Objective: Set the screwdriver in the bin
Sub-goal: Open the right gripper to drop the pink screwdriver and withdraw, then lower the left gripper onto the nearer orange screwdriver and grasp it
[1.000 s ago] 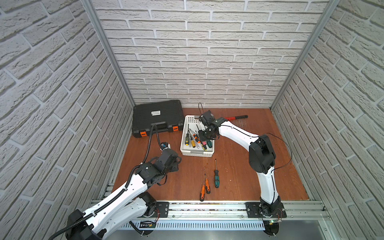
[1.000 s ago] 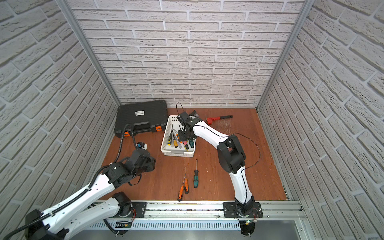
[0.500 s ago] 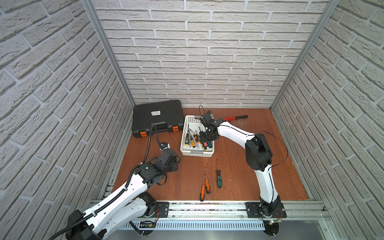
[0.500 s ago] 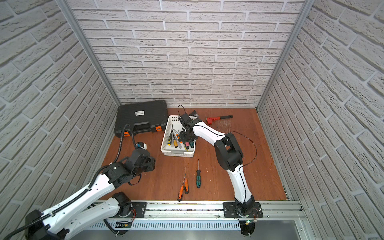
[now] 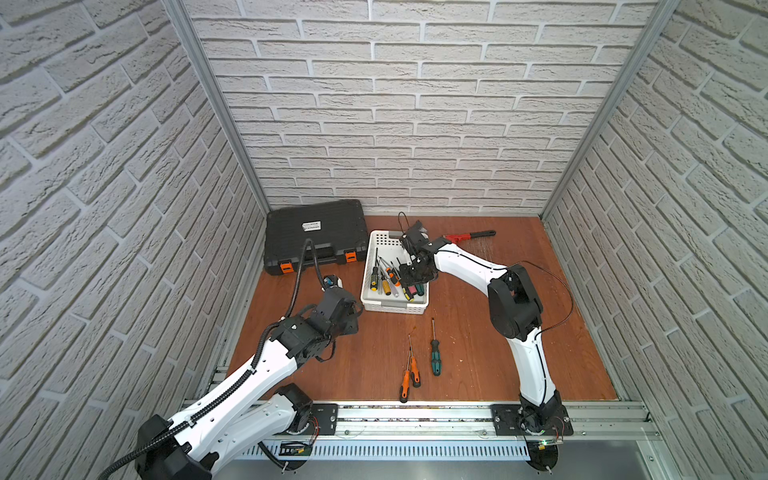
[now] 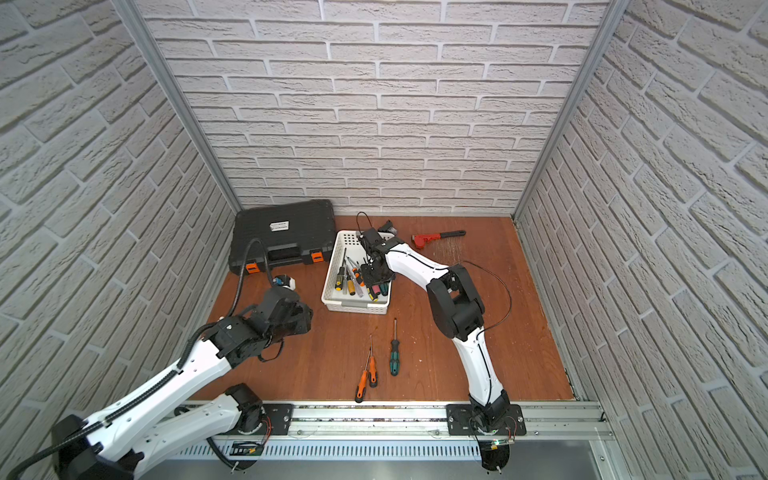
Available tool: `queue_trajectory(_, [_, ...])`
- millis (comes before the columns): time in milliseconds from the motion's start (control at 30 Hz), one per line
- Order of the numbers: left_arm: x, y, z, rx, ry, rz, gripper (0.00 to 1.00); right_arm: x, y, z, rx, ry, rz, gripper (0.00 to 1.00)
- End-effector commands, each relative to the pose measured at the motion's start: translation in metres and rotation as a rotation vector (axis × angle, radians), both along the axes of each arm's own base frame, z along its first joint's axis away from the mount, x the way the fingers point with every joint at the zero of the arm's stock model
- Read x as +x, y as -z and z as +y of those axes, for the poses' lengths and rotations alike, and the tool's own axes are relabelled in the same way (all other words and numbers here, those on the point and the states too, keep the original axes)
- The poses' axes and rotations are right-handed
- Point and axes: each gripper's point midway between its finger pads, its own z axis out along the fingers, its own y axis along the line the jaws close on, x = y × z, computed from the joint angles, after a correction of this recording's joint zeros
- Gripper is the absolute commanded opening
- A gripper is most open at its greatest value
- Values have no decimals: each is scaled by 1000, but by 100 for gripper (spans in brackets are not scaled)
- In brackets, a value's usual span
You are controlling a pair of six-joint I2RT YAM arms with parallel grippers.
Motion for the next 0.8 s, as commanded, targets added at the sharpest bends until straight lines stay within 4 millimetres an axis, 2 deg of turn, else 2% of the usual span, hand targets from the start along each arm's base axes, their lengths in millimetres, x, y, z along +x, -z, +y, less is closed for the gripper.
queue_trajectory(0, [1,-15,-10,-11,68,0,52,6,-44,6,66,-11,-70,38])
queue_trajectory(167, [-7,-14,-33,-90,156,73,52,6,-82,10,119,-34,-138,40])
queue_trajectory(400, [-26,1,-56,-129,290,191,52,-4,-102,9,148,-67,-172,41])
queue_trajectory(467, [-36,8,-65,-137,335,236,52,-11,-120,6,170,-67,-207,41])
queue_trajectory(567, [-55,24,-80,-155,396,306,52,-26,-135,-1,198,-57,-242,41])
queue_trajectory(767, [-91,47,-119,-186,492,381,51,-62,-135,-14,229,-32,-258,39])
